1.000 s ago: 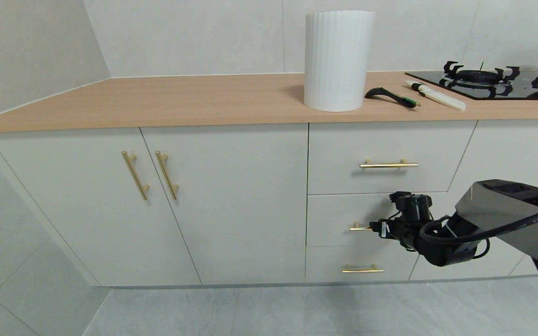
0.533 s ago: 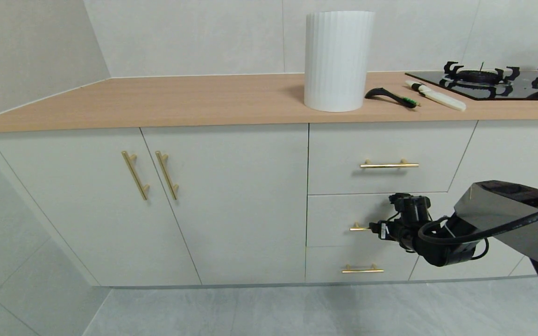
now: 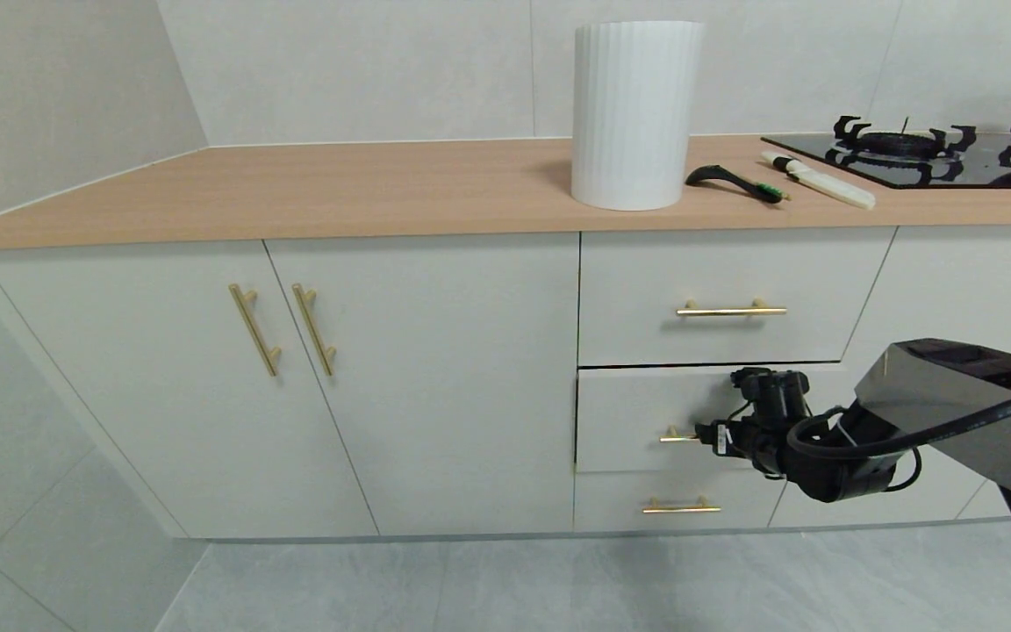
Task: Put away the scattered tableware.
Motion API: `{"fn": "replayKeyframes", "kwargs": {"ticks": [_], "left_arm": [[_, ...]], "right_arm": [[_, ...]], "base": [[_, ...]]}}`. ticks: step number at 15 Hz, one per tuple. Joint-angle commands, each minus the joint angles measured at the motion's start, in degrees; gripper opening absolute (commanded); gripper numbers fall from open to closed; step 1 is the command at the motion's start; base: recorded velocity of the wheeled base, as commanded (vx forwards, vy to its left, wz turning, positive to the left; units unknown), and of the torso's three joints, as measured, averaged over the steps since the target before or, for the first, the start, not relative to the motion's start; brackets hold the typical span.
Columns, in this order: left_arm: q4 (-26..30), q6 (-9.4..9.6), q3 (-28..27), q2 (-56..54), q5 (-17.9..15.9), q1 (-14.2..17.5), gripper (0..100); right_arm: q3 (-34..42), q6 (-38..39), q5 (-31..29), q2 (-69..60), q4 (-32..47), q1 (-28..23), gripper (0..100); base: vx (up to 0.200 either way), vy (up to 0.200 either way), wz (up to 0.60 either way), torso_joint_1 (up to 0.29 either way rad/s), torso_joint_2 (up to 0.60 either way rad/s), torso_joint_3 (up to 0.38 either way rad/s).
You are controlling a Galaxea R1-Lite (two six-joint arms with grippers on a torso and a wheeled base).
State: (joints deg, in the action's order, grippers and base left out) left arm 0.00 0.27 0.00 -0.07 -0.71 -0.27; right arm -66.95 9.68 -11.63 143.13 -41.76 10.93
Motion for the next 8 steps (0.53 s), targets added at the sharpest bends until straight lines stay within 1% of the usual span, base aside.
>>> {"fn": "replayKeyframes", "kwargs": {"ticks": [1,2,3,4,6,7,8], "left_arm": [[0.0,0.00,0.0,0.1,0.0,0.0,100],[0.0,0.00,0.0,0.1,0.0,0.0,100],[0.0,0.00,0.0,0.1,0.0,0.0,100],[0.0,0.00,0.0,0.1,0.0,0.0,100],[0.0,0.00,0.0,0.1,0.0,0.0,100],[0.0,0.00,0.0,0.1,0.1,0.0,100],[0.0,0.00,0.0,0.1,0.0,0.0,100]], "right_arm": [[1.0,0.0,0.1,-2.0,1.8,0.1,100],[1.8,0.1,0.2,-3.6,3.7,0.1,100],[1.9,0.1,0.2,-3.7,3.8,0.1,100],[3.8,0.1,1.0,-7.0,6.3,0.1,100],[7.2,-0.1,5.0,-13.9,11.8,0.1,100],[7.8,-0.2,6.0,-15.9,13.7,0.2,100],[8.9,-0.3,7.9,-20.2,17.8,0.7,100]], "base": [[0.000,0.000,0.00,0.000,0.00,0.000],[0.000,0.000,0.00,0.000,0.00,0.000],[0.000,0.000,0.00,0.000,0.00,0.000],[0.000,0.000,0.00,0.000,0.00,0.000],[0.000,0.000,0.00,0.000,0.00,0.000],[0.000,0.000,0.00,0.000,0.00,0.000],[0.000,0.000,0.00,0.000,0.00,0.000]]}}
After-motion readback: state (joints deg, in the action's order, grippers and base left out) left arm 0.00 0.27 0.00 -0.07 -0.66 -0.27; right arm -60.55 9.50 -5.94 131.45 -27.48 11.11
